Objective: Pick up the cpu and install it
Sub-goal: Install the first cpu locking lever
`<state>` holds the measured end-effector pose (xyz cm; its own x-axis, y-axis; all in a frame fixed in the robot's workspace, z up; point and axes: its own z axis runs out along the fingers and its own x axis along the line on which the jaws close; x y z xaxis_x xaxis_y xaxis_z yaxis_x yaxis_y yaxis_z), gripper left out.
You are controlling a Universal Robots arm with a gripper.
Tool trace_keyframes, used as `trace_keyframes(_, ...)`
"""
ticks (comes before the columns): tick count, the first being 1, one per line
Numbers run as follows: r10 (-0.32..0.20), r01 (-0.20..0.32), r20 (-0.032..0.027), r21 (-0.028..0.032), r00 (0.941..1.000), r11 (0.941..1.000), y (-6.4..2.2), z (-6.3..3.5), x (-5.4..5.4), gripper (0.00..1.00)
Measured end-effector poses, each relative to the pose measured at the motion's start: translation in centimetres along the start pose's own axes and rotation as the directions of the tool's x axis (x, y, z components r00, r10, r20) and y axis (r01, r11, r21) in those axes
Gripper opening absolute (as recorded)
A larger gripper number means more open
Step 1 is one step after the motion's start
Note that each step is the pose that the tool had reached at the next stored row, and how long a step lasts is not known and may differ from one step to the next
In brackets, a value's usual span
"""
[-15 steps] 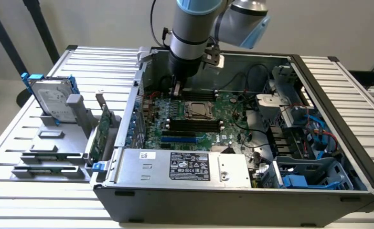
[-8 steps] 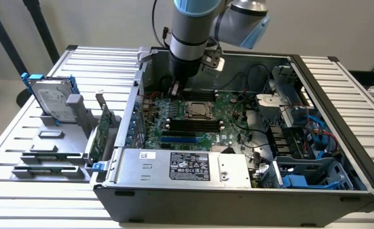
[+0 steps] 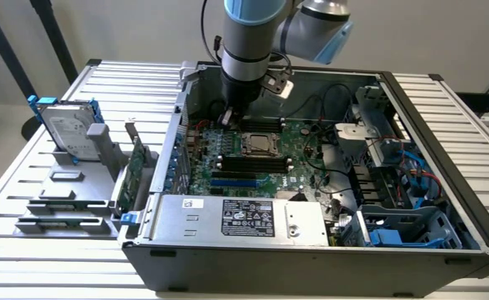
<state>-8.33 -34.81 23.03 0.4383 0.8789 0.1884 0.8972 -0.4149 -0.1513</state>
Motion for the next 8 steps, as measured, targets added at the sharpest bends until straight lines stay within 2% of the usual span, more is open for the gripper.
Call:
trace_keyframes(2, 0.027, -0.027, -0.0062, -0.0040, 0.9996, 0.9996, -0.01, 0.00, 0.00, 0.11)
trace_keyframes(3, 0.035, -0.035, -0.0113, -0.0029, 0.9993, 0.9994, -0.04, -0.01, -0.01, 0.11)
trace_keyframes(5, 0.050, -0.050, -0.0217, 0.0023, 0.9985, 0.9987, -0.11, -0.08, -0.03, 0.11)
trace_keyframes(8, 0.071, -0.070, -0.0330, 0.0157, 0.9970, 0.9974, -0.20, -0.15, -0.05, 0.11)
